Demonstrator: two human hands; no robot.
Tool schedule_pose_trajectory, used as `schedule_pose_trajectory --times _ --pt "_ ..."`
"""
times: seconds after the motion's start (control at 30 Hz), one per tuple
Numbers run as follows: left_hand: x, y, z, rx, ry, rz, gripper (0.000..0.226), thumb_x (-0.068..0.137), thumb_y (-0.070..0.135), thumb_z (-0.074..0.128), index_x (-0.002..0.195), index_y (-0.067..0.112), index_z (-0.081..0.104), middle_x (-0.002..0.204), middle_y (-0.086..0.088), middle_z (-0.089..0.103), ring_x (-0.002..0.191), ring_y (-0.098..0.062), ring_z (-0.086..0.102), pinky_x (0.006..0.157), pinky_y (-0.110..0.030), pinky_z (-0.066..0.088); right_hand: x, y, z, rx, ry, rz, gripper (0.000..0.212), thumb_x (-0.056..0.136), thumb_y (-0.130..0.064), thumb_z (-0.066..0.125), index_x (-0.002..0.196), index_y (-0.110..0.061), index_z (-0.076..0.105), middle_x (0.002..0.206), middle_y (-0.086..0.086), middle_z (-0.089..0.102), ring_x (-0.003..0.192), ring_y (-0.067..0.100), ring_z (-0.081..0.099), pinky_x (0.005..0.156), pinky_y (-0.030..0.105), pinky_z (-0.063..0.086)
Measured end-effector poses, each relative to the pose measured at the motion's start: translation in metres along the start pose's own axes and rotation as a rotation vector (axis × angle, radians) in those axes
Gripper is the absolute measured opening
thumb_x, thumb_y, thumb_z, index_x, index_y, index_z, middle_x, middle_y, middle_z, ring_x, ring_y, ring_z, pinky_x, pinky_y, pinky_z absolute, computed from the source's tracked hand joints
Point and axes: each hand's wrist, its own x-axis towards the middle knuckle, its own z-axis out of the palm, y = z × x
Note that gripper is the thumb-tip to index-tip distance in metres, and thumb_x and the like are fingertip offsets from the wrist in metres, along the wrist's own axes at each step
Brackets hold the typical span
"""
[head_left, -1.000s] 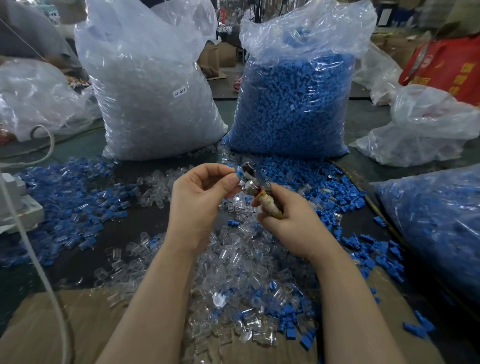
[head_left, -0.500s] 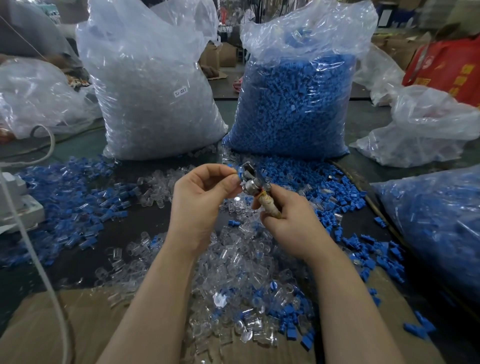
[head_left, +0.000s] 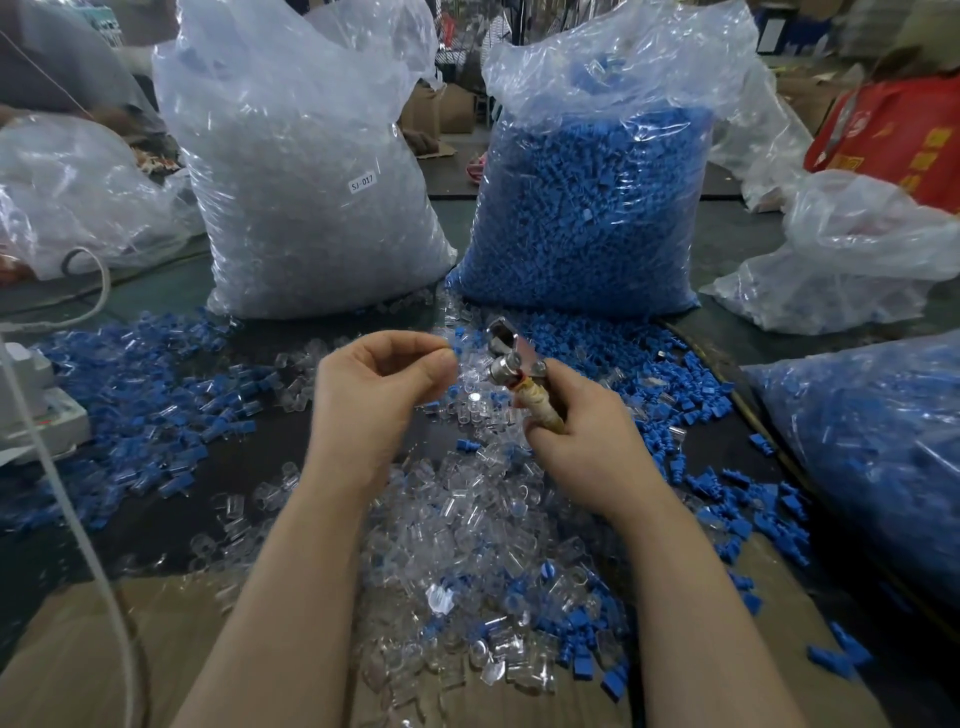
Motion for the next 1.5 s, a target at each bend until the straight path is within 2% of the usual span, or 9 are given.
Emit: schedule_pose_trajectory --times 0.23,0.37,0.6,0.73,0.83,0.97,1.1,1.37,1.5 --pt "0.015 -0.023 -0.078 1.007 0.404 -0.133 0.007 0.084 0.018 0.076 0.091 0.020 0.077 0.096 -0.007 0.072 0.091 -0.025 0.062 0.081 -0.040 0.050 0.000 0.009 -0.005 -0.067 0.112 -0.016 0.008 0.082 -0.019 0.059 0.085 -0.023 0.052 0.063 -0.007 0.053 0.061 0.014 0.048 0.052 0.032 0.033" --pt "0.014 -0.031 -0.101 1.124 0.526 -0.290 0.012 0.087 0.009 0.072 0.097 0.012 0.077 0.106 -0.021 0.069 0.099 -0.042 0.061 0.080 -0.048 0.052 0.000 0.010 -0.005 -0.106 0.109 -0.015 0.012 0.081 -0.021 0.058 0.079 -0.027 0.048 0.062 -0.008 0.052 0.060 0.011 0.047 0.052 0.032 0.030" --pt "0.012 -0.031 -0.105 1.107 0.561 -0.299 0.024 0.085 -0.001 0.064 0.106 0.004 0.074 0.110 -0.028 0.066 0.103 -0.047 0.060 0.084 -0.051 0.051 0.000 0.010 -0.005 -0.144 0.099 0.001 0.012 0.080 -0.022 0.058 0.085 -0.029 0.050 0.066 -0.009 0.055 0.063 0.009 0.050 0.053 0.032 0.035" --pt "0.015 -0.024 -0.093 1.189 0.494 -0.270 0.031 0.089 0.009 0.064 0.120 0.011 0.068 0.119 -0.022 0.064 0.109 -0.043 0.057 0.084 -0.047 0.049 0.002 0.011 -0.006 -0.199 0.107 0.006 0.017 0.082 -0.022 0.059 0.090 -0.031 0.046 0.073 -0.010 0.055 0.067 0.013 0.051 0.056 0.034 0.037" --pt "0.017 -0.016 -0.077 1.056 0.353 -0.188 0.021 0.089 0.021 0.067 0.109 0.022 0.073 0.108 -0.007 0.071 0.096 -0.030 0.063 0.084 -0.042 0.053 0.002 0.012 -0.006 -0.286 0.136 0.034 0.020 0.085 -0.022 0.058 0.101 -0.030 0.049 0.080 -0.009 0.054 0.074 0.021 0.052 0.062 0.035 0.040" --pt "0.012 -0.006 -0.043 0.863 -0.036 -0.187 0.008 0.082 0.029 0.077 0.088 0.030 0.073 0.080 0.014 0.068 0.074 -0.005 0.061 0.067 -0.027 0.046 0.003 0.017 -0.008 -0.346 0.170 0.178 0.009 0.090 -0.023 0.054 0.094 -0.029 0.049 0.074 -0.008 0.054 0.068 0.020 0.051 0.053 0.033 0.034" --pt "0.005 -0.007 -0.013 0.794 -0.371 -0.243 0.019 0.078 0.039 0.079 0.089 0.037 0.064 0.087 0.015 0.068 0.079 -0.003 0.064 0.061 -0.018 0.044 0.003 0.020 -0.014 -0.433 0.154 0.259 0.005 0.090 -0.027 0.054 0.086 -0.023 0.052 0.070 -0.006 0.051 0.061 0.015 0.045 0.050 0.030 0.028" --pt "-0.001 -0.021 0.015 1.042 -0.321 -0.055 0.028 0.096 0.013 0.056 0.114 0.030 0.068 0.115 0.002 0.066 0.097 -0.016 0.063 0.086 -0.033 0.054 0.004 0.019 -0.009 -0.464 -0.038 0.282 0.017 0.084 -0.030 0.059 0.074 -0.021 0.049 0.071 -0.002 0.054 0.063 0.015 0.048 0.048 0.028 0.027" --pt "-0.001 -0.025 0.015 1.035 -0.348 -0.077 0.028 0.099 0.014 0.052 0.116 0.028 0.070 0.112 0.003 0.070 0.089 -0.012 0.064 0.078 -0.027 0.053 0.004 0.019 -0.005 -0.502 0.010 0.291 0.024 0.087 -0.035 0.058 0.074 -0.021 0.045 0.074 -0.002 0.052 0.071 0.025 0.051 0.051 0.031 0.028"
